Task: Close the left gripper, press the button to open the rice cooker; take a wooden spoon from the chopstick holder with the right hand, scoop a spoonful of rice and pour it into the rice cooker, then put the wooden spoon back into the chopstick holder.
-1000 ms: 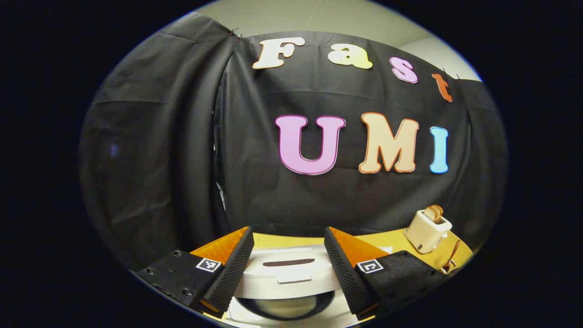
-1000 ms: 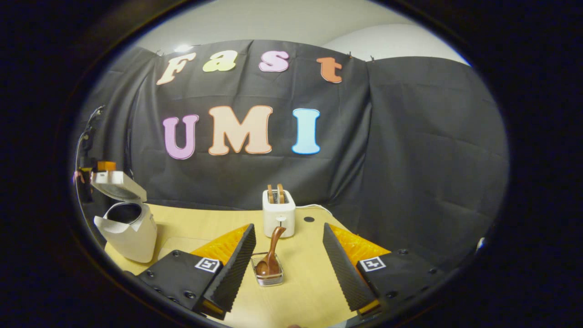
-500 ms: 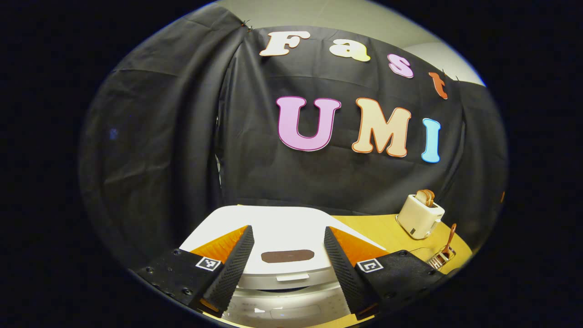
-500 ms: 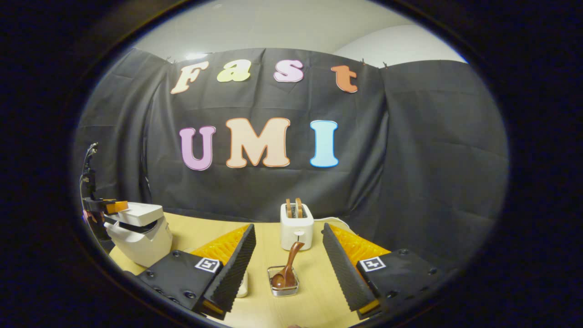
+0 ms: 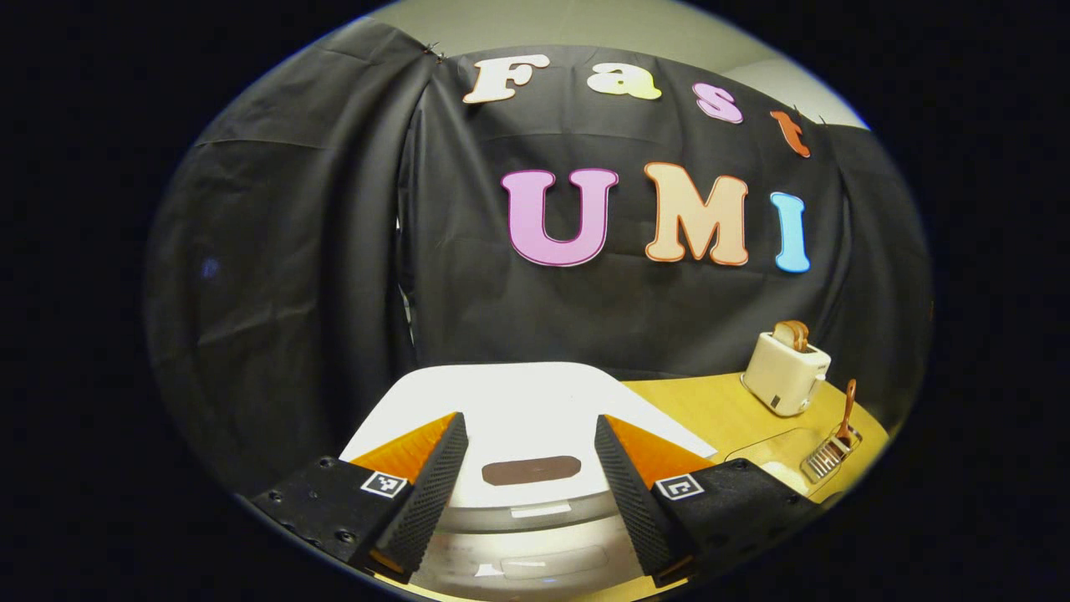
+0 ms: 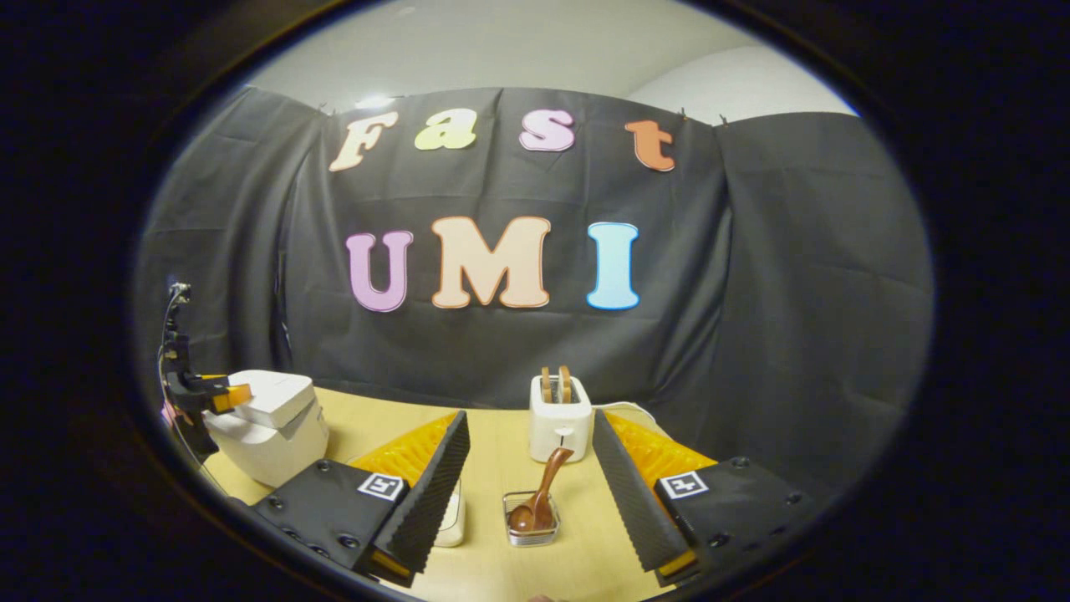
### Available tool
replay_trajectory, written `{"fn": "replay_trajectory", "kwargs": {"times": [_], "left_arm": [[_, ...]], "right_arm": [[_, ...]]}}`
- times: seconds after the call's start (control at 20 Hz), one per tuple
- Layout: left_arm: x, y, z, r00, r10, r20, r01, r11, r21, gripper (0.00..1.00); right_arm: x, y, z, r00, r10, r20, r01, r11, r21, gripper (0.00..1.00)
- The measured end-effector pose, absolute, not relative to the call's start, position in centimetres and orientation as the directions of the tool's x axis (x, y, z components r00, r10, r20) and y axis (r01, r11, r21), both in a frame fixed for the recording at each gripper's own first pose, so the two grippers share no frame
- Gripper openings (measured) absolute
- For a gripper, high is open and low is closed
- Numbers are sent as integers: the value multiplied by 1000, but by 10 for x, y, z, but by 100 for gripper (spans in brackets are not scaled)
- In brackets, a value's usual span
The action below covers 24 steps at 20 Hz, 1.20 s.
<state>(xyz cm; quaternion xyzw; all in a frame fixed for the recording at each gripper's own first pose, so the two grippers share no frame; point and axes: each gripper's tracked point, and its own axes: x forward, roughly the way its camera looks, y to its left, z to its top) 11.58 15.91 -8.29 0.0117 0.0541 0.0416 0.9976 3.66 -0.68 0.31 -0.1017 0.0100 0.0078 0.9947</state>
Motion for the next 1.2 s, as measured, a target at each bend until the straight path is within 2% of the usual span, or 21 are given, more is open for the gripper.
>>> {"fn": "replay_trajectory", "kwargs": {"times": [0.1,0.15,0.55,0.75,1.05,1.2], "left_arm": [[115,160,-93,988,90,-123,-86,996,35,89],[114,159,-99,986,93,-137,-88,995,39,92],[111,156,-101,996,66,-54,-67,998,-8,92],[112,158,-100,996,69,-50,-67,997,38,89],[112,159,-94,991,88,-101,-85,996,33,89],[107,157,-80,988,110,-106,-108,994,27,90]], "right_arm": [[37,-7,4,1000,12,-21,-16,978,-208,96],[37,-8,3,1000,9,-21,-13,977,-213,96],[36,-15,-8,999,-11,-44,2,978,-208,96],[35,-9,-7,999,1,-42,-10,978,-206,96],[35,-2,-7,999,16,-33,-23,975,-221,96],[36,0,-6,999,26,-27,-32,974,-226,93]]}}
